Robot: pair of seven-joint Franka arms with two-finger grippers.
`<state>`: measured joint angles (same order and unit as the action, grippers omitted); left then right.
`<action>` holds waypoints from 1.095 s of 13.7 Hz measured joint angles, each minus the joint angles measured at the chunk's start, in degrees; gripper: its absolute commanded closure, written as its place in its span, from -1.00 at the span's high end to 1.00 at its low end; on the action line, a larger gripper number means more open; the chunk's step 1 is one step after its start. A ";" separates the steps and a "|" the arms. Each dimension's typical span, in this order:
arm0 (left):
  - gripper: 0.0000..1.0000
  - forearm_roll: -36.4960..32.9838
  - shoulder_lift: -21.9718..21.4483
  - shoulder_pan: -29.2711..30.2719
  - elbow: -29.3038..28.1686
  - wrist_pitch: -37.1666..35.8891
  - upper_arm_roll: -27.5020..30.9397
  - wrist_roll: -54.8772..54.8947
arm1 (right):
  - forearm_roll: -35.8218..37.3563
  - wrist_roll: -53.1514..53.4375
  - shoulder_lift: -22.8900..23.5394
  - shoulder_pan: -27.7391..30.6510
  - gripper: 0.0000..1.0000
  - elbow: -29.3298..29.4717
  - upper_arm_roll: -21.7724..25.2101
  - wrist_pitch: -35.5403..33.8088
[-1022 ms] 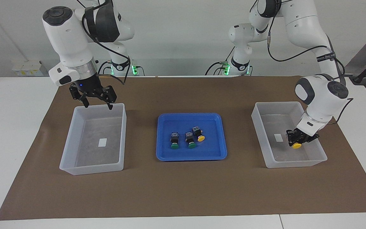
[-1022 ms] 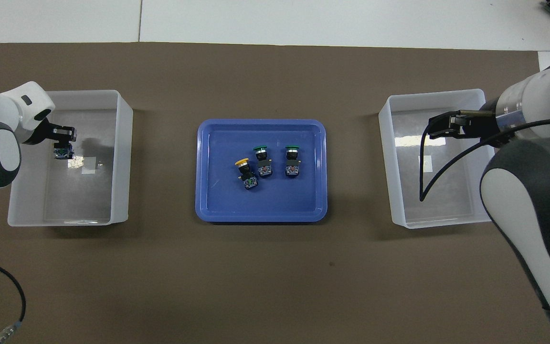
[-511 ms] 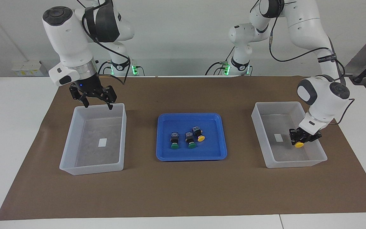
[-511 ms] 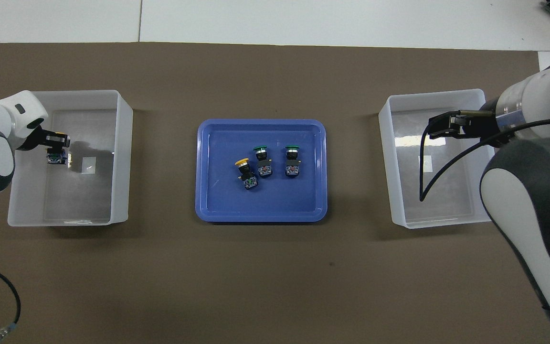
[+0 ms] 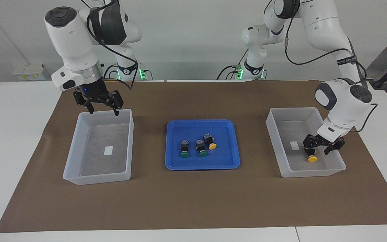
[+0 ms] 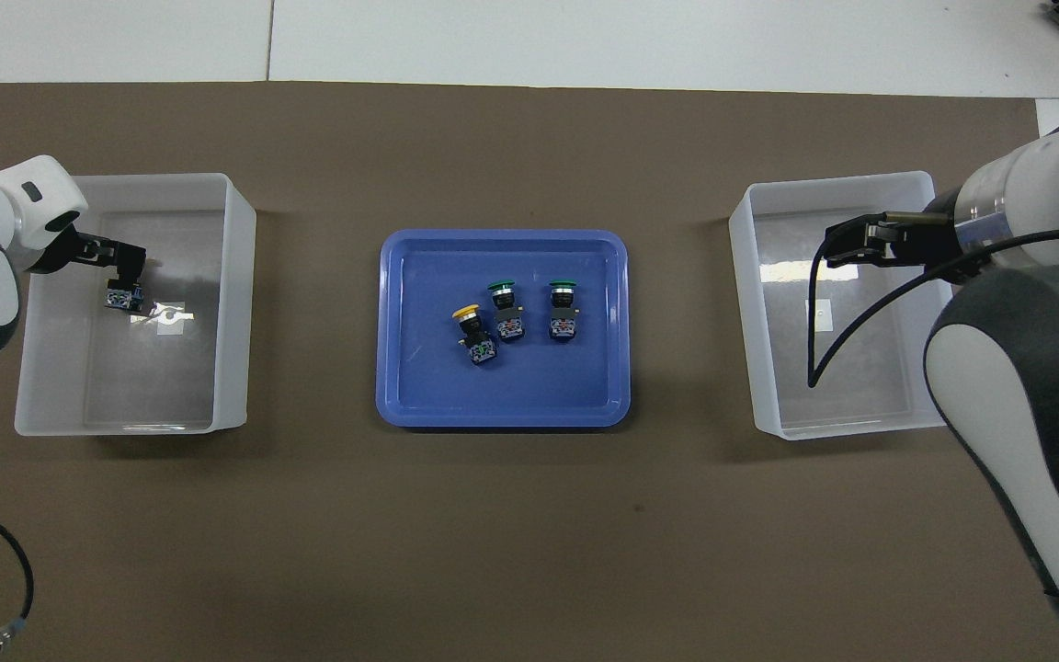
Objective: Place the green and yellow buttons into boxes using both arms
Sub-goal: 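Lower the yellow button into the bin and open the left gripper, then move the left gripper back to the blue tray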
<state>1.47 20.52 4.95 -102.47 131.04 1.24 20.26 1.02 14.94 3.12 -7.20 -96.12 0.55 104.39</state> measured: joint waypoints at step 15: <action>0.55 0.01 0.24 -23.03 13.40 -14.56 -0.74 -39.79 | 0.00 0.00 0.00 0.00 1.00 0.00 0.00 0.00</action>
<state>1.48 20.75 -18.08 -89.06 116.48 0.50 -19.53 1.02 14.94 3.12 -7.20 -96.12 0.55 104.39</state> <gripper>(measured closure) 0.220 0.000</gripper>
